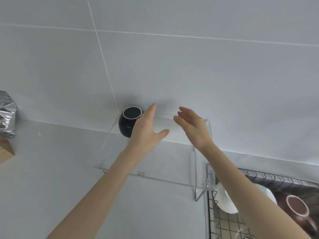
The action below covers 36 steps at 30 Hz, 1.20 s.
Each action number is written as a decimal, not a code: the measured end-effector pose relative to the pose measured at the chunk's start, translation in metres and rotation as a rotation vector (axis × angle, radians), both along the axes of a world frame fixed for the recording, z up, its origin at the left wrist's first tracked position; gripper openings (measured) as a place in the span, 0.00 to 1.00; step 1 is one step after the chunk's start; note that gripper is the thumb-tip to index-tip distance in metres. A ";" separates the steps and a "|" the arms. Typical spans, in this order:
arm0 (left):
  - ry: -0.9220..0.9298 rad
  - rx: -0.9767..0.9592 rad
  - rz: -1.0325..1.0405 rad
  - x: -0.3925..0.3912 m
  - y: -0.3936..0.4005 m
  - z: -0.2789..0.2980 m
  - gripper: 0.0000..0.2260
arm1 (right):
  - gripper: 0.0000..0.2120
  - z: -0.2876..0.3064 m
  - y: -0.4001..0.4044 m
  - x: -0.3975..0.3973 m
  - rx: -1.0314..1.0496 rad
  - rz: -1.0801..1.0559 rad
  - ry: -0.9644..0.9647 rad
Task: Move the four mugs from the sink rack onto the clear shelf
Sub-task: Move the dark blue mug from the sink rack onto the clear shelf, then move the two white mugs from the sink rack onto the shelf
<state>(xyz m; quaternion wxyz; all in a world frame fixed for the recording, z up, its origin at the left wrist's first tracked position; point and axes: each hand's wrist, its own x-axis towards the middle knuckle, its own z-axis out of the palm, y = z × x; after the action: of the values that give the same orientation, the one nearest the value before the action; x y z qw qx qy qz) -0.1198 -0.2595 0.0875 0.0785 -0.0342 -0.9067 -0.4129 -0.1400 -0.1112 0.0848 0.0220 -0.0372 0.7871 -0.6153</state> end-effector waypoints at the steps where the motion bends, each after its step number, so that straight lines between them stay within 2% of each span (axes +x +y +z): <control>1: 0.011 0.059 -0.037 0.008 0.017 0.002 0.34 | 0.21 0.005 0.017 0.006 -0.012 -0.027 0.016; 4: -0.011 0.262 -0.193 0.039 0.080 0.004 0.29 | 0.14 0.010 0.086 0.036 -0.026 -0.148 0.049; 6: -0.089 0.326 -0.295 0.057 0.116 -0.003 0.27 | 0.09 0.005 0.130 0.057 -0.031 -0.236 0.048; 10: -0.250 0.176 -0.505 0.084 0.190 -0.046 0.27 | 0.09 -0.021 0.216 0.105 -0.033 -0.455 -0.032; 13: -0.375 0.043 -0.534 0.089 0.234 -0.087 0.31 | 0.08 -0.064 0.263 0.138 0.021 -0.587 -0.196; 15: -0.383 -0.035 -0.538 0.085 0.248 -0.109 0.32 | 0.08 -0.093 0.273 0.154 0.065 -0.608 -0.311; 18: -0.427 -0.154 -0.554 0.081 0.272 -0.134 0.38 | 0.15 -0.131 0.280 0.169 0.109 -0.604 -0.486; 22: -0.428 -0.273 -0.589 0.075 0.291 -0.153 0.46 | 0.23 -0.167 0.277 0.175 0.067 -0.639 -0.595; 24: -0.410 -0.296 -0.593 0.073 0.295 -0.160 0.46 | 0.21 -0.176 0.273 0.172 0.051 -0.674 -0.608; 27: -0.370 -0.322 -0.579 0.072 0.298 -0.167 0.43 | 0.08 -0.184 0.268 0.167 0.040 -0.708 -0.600; 29: -0.355 -0.337 -0.573 0.071 0.298 -0.169 0.40 | 0.04 -0.189 0.266 0.166 0.017 -0.730 -0.577; 36: -0.348 -0.367 -0.563 0.069 0.298 -0.167 0.37 | 0.15 -0.200 0.270 0.165 -0.008 -0.793 -0.601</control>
<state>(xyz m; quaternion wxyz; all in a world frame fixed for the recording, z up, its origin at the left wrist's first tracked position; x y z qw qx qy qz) -0.0506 0.0381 -0.0794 -0.2009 -0.2249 -0.9205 -0.2484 0.0253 0.1586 -0.1148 0.0120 0.4439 0.6973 -0.5627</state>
